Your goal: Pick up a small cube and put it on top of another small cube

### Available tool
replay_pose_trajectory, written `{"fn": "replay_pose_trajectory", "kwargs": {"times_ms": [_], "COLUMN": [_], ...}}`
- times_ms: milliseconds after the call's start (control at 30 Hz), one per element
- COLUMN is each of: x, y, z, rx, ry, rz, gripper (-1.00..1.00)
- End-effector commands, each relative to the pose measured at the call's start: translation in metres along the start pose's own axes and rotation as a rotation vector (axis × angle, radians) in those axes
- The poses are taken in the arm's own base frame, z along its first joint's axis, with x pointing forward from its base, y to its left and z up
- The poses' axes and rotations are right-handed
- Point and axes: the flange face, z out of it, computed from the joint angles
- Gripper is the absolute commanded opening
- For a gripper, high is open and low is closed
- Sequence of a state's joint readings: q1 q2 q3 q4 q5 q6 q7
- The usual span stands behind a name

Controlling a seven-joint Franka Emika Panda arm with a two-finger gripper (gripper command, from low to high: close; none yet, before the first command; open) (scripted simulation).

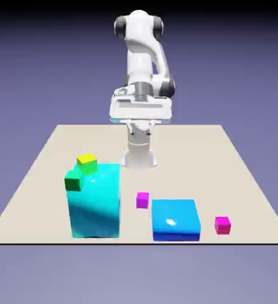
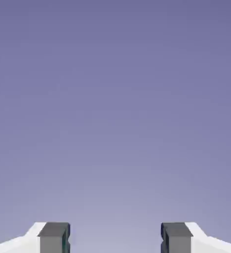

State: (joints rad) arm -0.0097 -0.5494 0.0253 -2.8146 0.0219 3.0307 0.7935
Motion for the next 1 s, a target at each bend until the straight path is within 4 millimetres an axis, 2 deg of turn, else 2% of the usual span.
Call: {"fn": "replay_pose_trajectory", "kwargs": {"times_ms": [0,267,500,733,967], "x": [-0.004,-0.037,-0.072,-0.112,-0.151], "y": [0.004,0.045,0.087,0.129,0.163], "z": [0.007,0.062,0.100,0.126,0.140], "rx": [-0.023,-0.225,-0.423,-0.640,-0.855], "ry": [-0.014,-0.094,-0.120,-0.104,-0.050], "rz": [0.054,0.501,0.902,1.304,1.661], "gripper": [0.00,0.00,0.00,0.00,0.00]}}
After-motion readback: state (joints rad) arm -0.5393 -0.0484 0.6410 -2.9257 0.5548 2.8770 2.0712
